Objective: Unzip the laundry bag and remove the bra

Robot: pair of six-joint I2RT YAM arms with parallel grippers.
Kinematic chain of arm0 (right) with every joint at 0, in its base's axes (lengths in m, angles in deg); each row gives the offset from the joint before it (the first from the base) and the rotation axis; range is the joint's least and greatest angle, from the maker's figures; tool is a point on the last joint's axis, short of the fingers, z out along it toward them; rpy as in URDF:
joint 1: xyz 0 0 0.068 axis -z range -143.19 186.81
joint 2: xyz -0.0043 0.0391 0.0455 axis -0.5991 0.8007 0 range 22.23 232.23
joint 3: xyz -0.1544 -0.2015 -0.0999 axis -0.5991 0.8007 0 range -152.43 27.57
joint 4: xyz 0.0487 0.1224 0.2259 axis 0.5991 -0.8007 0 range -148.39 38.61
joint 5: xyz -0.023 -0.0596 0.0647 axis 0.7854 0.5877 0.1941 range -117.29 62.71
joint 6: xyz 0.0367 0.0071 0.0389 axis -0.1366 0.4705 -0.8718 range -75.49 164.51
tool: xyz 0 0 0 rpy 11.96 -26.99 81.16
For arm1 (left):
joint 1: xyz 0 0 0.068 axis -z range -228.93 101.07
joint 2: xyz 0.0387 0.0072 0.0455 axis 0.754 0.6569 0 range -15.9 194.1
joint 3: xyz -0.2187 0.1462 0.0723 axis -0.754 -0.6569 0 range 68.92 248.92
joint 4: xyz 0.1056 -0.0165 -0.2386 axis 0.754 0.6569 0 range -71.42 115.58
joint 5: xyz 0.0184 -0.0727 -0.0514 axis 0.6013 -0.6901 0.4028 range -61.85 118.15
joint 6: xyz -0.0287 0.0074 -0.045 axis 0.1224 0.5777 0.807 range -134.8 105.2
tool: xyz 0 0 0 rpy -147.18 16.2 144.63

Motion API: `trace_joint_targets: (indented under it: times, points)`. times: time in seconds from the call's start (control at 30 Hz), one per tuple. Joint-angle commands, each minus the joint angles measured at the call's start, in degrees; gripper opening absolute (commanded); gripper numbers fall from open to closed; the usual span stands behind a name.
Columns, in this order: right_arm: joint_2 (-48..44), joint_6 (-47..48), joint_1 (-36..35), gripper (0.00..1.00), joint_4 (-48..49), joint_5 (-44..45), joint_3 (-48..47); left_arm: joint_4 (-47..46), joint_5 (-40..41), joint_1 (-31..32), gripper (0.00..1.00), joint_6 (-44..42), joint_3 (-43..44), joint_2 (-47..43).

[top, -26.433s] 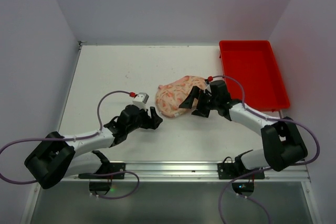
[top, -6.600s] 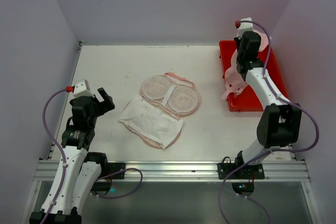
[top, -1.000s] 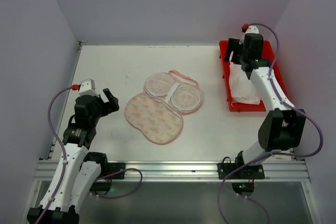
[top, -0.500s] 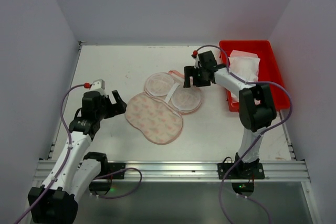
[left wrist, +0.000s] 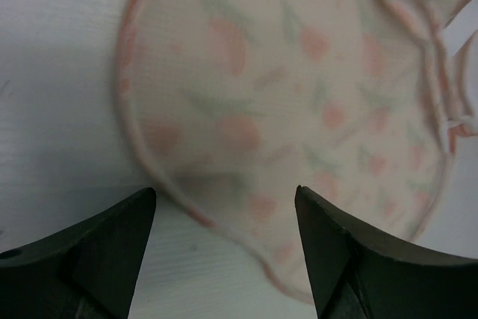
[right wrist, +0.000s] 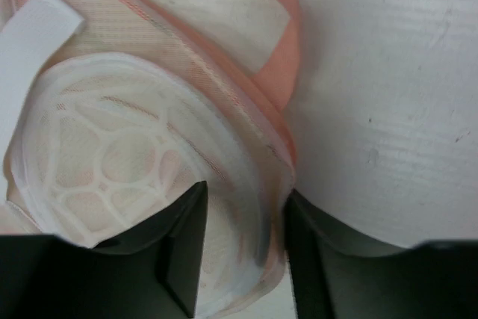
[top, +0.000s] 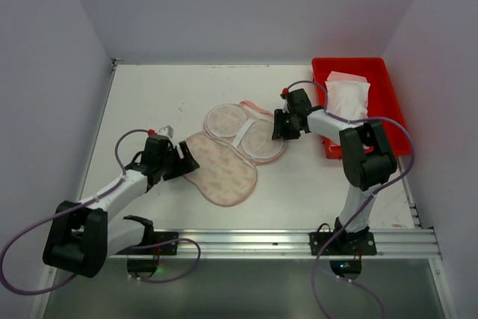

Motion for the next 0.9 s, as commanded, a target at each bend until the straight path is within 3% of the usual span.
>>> trace_joint_targets:
  times: [0.0,0.03,0.07,0.13,0.37,0.57,0.73,0.87]
  points:
    - [-4.5,-2.41,0.04,0.42,3.57,-3.32,4.33,-8.88,1.72,2.41,0.77,2.88,1.19,5.43]
    - [-5.56,-2.41,0.04,0.31,4.28,-3.23,5.04,-10.46,1.98,2.58,0.65,3.15,1.54,6.84]
    - [-6.79,-2.15,0.04,0.08,5.07,-2.89,5.75,-10.82,2.16,2.67,0.6,3.24,2.68,9.81]
    - [-10.65,-1.19,-0.14,0.0,5.25,-1.92,7.16,-13.97,2.86,2.93,0.52,3.41,3.91,12.72]
    - [-24.8,3.99,-4.79,0.0,7.7,9.31,12.43,-18.29,2.95,4.08,0.36,3.06,11.81,25.37]
    - [-34.38,13.92,-14.97,0.0,15.08,20.05,18.31,-20.14,2.6,4.34,0.34,3.59,14.46,28.73]
    - [-35.1,26.03,-27.52,0.0,22.11,25.58,21.83,-20.58,1.98,4.52,0.34,3.76,15.78,31.28]
    - [-30.63,31.76,-35.37,0.0,25.11,29.63,21.84,-21.11,1.98,4.61,0.33,4.03,14.73,31.9]
